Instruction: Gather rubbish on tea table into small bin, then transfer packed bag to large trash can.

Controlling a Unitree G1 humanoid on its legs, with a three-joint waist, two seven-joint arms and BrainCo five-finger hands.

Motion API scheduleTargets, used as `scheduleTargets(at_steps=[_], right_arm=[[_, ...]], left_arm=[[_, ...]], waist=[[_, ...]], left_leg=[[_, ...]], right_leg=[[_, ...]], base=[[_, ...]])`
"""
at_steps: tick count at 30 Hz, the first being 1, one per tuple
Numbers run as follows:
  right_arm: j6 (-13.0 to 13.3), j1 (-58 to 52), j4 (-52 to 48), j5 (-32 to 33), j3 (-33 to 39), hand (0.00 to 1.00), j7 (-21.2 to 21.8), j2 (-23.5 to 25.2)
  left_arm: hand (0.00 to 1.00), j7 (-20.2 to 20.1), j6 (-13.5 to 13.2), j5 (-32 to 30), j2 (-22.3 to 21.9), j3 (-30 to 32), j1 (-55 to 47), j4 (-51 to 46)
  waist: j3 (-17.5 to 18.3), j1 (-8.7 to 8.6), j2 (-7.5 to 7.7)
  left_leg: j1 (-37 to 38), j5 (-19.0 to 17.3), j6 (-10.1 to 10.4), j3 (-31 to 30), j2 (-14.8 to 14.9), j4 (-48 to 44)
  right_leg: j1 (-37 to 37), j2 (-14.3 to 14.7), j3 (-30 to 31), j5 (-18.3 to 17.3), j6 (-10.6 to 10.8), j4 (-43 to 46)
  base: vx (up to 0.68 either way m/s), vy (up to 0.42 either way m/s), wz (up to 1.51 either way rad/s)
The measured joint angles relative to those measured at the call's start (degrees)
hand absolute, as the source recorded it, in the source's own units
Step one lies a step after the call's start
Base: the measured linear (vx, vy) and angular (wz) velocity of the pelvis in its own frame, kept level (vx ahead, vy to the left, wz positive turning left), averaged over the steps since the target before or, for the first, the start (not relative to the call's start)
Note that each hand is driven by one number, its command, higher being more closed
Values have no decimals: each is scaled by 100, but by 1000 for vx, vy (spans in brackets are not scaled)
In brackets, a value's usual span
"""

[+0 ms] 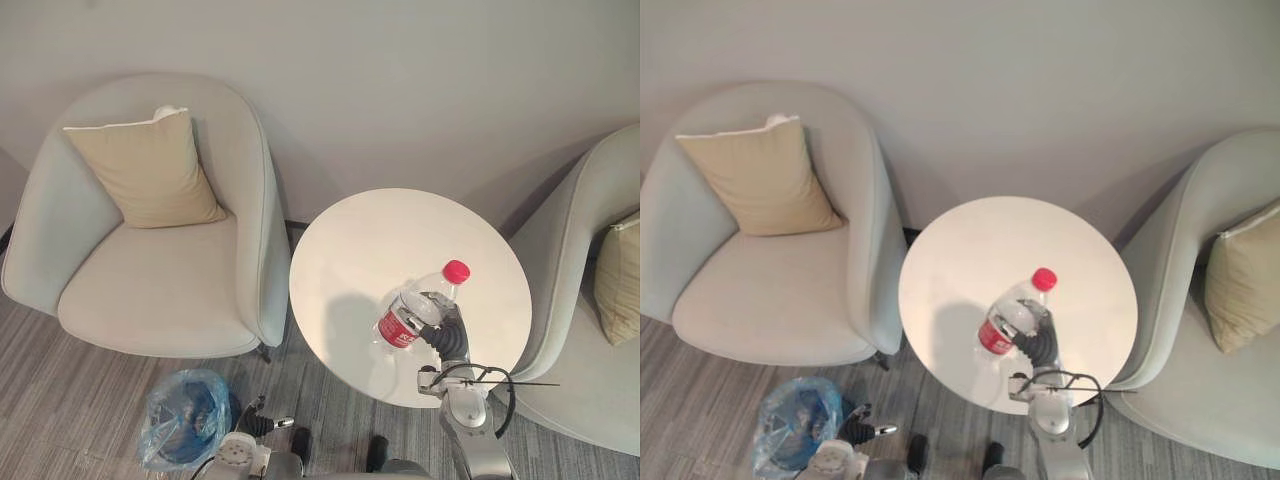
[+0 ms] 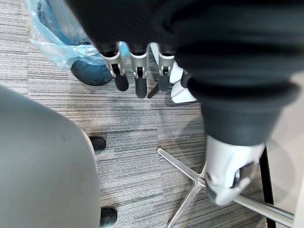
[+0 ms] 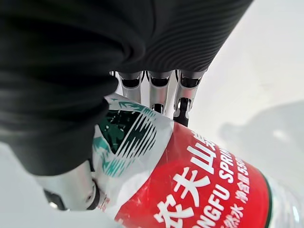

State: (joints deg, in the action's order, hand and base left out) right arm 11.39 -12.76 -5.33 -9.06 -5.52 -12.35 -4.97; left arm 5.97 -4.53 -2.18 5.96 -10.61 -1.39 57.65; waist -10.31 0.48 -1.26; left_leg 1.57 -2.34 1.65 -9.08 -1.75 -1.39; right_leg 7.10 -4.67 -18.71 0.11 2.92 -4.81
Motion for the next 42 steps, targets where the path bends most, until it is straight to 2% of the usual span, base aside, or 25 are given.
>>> scheduleTargets(at_steps=[3, 7, 8, 9, 10, 11, 12, 13, 14, 17, 19, 23, 25, 26, 27, 28, 29, 30, 33, 34, 35, 37, 39, 41, 42], right_arm=[[19, 6, -71, -3, -67, 100, -36, -37], [24, 210, -69, -121, -430, 100, -150, -331], [15, 274, -65, -232, -504, 100, -175, -360], [-9, 300, -62, -231, -538, 100, -177, -360], [-19, 429, -55, -239, -577, 100, -218, -379], [-29, 453, -55, -239, -576, 100, -225, -416], [-70, 488, -52, -304, -447, 100, -246, -505], [-76, 492, -52, -356, -375, 100, -258, -522], [-119, 539, -28, -440, -180, 100, -341, -532], [-133, 845, 238, -451, -109, 100, -416, -440], [-204, 1009, 670, -484, -172, 100, -401, -317], [-307, 1094, 1180, -628, -463, 100, -312, -1], [-340, 1080, 1340, -629, -499, 100, -256, 33], [-358, 1000, 1350, -627, -484, 100, -224, 31], [-359, 928, 1344, -624, -448, 100, -199, 18], [-361, 761, 1270, -620, -358, 100, -174, 27], [-360, 702, 1255, -616, -343, 100, -172, 23], [-363, 570, 1257, -609, -281, 100, -153, -20], [-419, 515, 1274, -610, -190, 100, -102, -143], [-423, 530, 1276, -610, -177, 100, -96, -204], [-427, 481, 1279, -609, -131, 100, -72, -196], [-427, 398, 1262, -608, -135, 100, -27, -193], [-425, 266, 1226, -606, -166, 100, 55, -132], [-428, 223, 1167, -602, -137, 100, 63, -169], [-422, 226, 1016, -595, -130, 100, 89, -214]], left_arm=[[0, 5, -18, 7, -10, -5, 22, 10], [0, 32, -26, 18, -71, -10, 83, -9], [0, 41, -30, 24, -85, -10, 84, -32], [0, 45, -26, 13, -75, -7, 89, -29], [0, 49, -19, 6, -47, -7, 139, 33], [0, 49, -19, 7, -52, -4, 132, 30], [0, 57, -17, -8, -139, -19, 114, 37], [0, 59, -8, -16, -177, -41, 115, 34], [0, 79, -25, -59, -231, -184, 91, -13], [0, 111, -9, -137, -251, -297, 77, -74], [0, 141, -24, -167, -233, -276, 25, -81], [0, 147, -9, -171, -199, -170, -23, -70], [0, 144, -2, -170, -177, -167, -37, -62], [0, 141, -7, -172, -138, -173, -63, -69], [0, 144, -6, -171, -83, -170, -84, -66], [0, 148, -6, -165, -24, -170, -100, -64], [0, 148, -9, -158, -8, -159, -106, -64], [0, 151, -7, -146, -2, -83, -112, -52], [0, 163, -29, -22, -3, 81, -106, -87], [0, 158, -20, -1, -2, 75, -105, -42], [0, 157, -14, 8, -10, 70, -86, 34], [0, 152, -18, 8, -2, 71, -82, 48], [0, 148, -22, -5, 82, 72, -65, 47], [0, 162, -20, 1, 15, 80, -43, 144], [0, 160, -15, -4, -40, 78, -48, 154]], waist=[[-29, 6, -37], [-119, 68, -250], [-117, 52, -267], [-109, 59, -238], [-103, -42, -138], [-86, -43, -162], [-32, -53, -343], [-18, -65, -396], [-14, -149, -420], [12, -166, -407], [-1, -108, -357], [3, -98, -362], [0, -93, -360], [-17, -162, -299], [-28, -206, -251], [-49, -320, -180], [-56, -353, -160], [-57, -385, -94], [-74, -242, -25], [-94, -336, -44], [-123, -426, -111], [-119, -434, -94], [-10, -385, 206], [62, -378, 84], [126, -340, -69]], left_leg=[[-206, 0, 4, -219, -29, -217], [-702, -6, 20, -185, 22, -539], [-744, -116, -71, -27, 113, -292], [-734, -182, -167, 213, 162, -166], [-910, -332, -353, 1097, 296, -579], [-996, -339, -363, 1299, 413, -825], [-1098, -407, -308, 2053, 794, -1538], [-1170, -388, -258, 2215, 855, -1584], [-1220, -231, -179, 2413, 798, -1524], [-767, 118, -36, 2720, 629, -332], [-332, 465, -70, 2661, 442, 339], [-114, 608, -121, 2564, 259, 740], [-106, 559, -195, 2426, 129, 763], [-132, 537, -228, 2243, -8, 769], [-138, 531, -238, 2057, -101, 768], [-164, 536, -249, 1717, -214, 766], [-151, 529, -260, 1635, -241, 758], [-149, 557, -380, 1432, -326, 734], [-169, 611, -467, 1117, -414, 735], [-199, 570, -526, 877, -424, 665], [-197, 472, -525, 515, -345, 470], [-210, 368, -459, 275, -269, 287], [-310, 183, -366, 10, -527, -52], [-436, -80, -259, -78, -422, -370], [-548, -208, -183, -43, -309, -562]], right_leg=[[-11, -3, -231, -17, -28, 35], [-541, -26, -283, -223, -140, 697], [-730, -40, -340, -233, -197, 811], [-765, -70, -378, -214, -208, 789], [-893, -279, -582, -125, -254, 716], [-947, -306, -648, -122, -274, 773], [-999, -294, -880, -183, -297, 952], [-1002, -272, -968, -228, -289, 1029], [-972, -329, -1214, -312, -241, 1146], [-811, -517, -1859, -212, -163, 1041], [-599, -551, -1879, -162, -87, 960], [-534, -664, -1914, -128, 25, 1006], [-642, -904, -1954, -366, 75, 1465], [-749, -1152, -1881, -681, 198, 1960], [-875, -1198, -1541, -986, 224, 2246], [-1046, -1008, -777, -1325, 71, 2411], [-1071, -896, -525, -1386, 50, 2415], [-1115, -620, 141, -1419, 0, 2415], [-1096, -585, 269, -1422, 30, 2599], [-1290, -588, 515, -1367, 3, 3223], [-1693, -414, 1027, -1587, 20, 3712], [-1726, -124, 1489, -1595, -41, 3139], [-1689, -325, 1589, -908, -4, 2439], [-1491, -323, 1242, -939, 13, 2258], [-1393, -255, 1065, -922, -11, 2103]], base=[[-70, -10, 38], [-134, 12, 11], [-170, -8, 7], [-104, 9, 34], [-15, -2, 39], [-7, 17, 64], [0, 25, 45], [-19, 25, 108], [-43, 31, 113], [-65, 110, 113], [-66, 107, 38], [-78, 128, 14], [-37, 98, 27], [-31, 83, 56], [-18, 56, 107], [26, 6, 102], [102, -33, 137], [121, -41, 106], [166, -32, 60], [158, -44, 91], [158, -44, 103], [178, -114, 108], [193, -175, 107], [185, -156, 67], [208, -115, 42]])
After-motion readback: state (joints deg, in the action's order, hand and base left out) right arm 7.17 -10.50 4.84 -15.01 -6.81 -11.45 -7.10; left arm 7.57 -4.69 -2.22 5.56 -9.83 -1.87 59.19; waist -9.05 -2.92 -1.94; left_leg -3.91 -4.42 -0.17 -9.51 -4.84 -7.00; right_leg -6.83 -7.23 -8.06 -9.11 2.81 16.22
